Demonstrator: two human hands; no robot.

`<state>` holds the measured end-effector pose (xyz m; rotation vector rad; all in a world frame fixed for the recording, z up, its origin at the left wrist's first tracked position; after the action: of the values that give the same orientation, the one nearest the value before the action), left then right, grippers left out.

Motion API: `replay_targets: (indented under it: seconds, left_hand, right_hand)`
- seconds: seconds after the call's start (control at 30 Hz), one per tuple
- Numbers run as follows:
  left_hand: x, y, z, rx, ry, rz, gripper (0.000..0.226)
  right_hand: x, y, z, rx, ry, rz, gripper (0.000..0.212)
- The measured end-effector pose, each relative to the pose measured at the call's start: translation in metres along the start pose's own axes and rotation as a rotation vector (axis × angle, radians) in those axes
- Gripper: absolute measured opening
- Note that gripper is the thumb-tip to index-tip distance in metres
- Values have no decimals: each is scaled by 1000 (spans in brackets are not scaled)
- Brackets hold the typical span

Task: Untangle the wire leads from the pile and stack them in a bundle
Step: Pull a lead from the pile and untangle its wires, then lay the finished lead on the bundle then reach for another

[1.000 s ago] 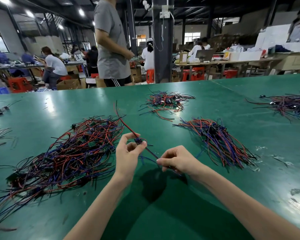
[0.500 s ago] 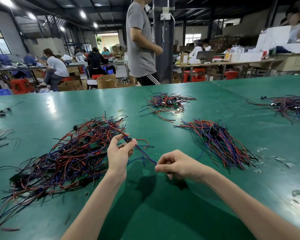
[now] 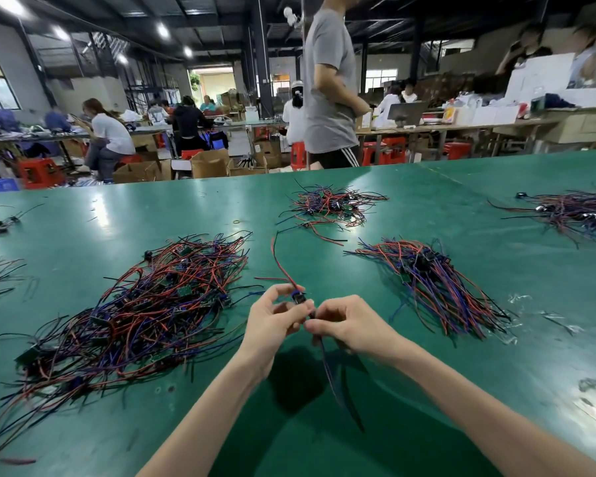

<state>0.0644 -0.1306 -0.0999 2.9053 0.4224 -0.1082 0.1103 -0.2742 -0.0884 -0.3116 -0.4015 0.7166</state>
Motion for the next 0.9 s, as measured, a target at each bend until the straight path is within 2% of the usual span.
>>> replay_targets:
  seconds: [0.17, 0.37, 0.47, 0.53, 0.63, 0.77, 0.9]
  left_hand:
    - [0, 0, -1, 61, -11, 13, 28]
    - [-2, 2, -3, 95, -30, 56, 32]
    - [-1, -1, -1, 99, -37, 39, 27]
    - [1, -2, 1, 143, -18, 8, 23]
    - [5, -7, 3, 380, 88, -184, 17]
    - [3, -21, 1, 840, 278, -520, 19]
    - [7, -33, 4, 1199, 185, -535, 31]
  right_hand:
    - [4, -12, 3, 75, 18, -163, 14]
    - [11, -82, 8, 159, 7, -548, 8]
    - [8, -122, -9, 78, 107, -673, 15]
    - [0, -141, -26, -89, 252, -658, 19]
    - [-9, -150, -41, -484, 426, -607, 20]
    - [-9, -140, -38, -718, 489, -647, 14]
    - [-8, -124, -34, -906, 475, -618, 12]
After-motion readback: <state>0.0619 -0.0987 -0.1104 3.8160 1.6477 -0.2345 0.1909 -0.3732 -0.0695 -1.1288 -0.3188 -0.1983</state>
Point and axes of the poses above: each hand's wrist, its own x-axis towards the middle knuckle, its own y-axis out of the palm, z = x × y, the point moved 1 cm from there along x, towards the middle knuckle, and after that the axes turned 9 degrees about -y, right-handed, at the moved point
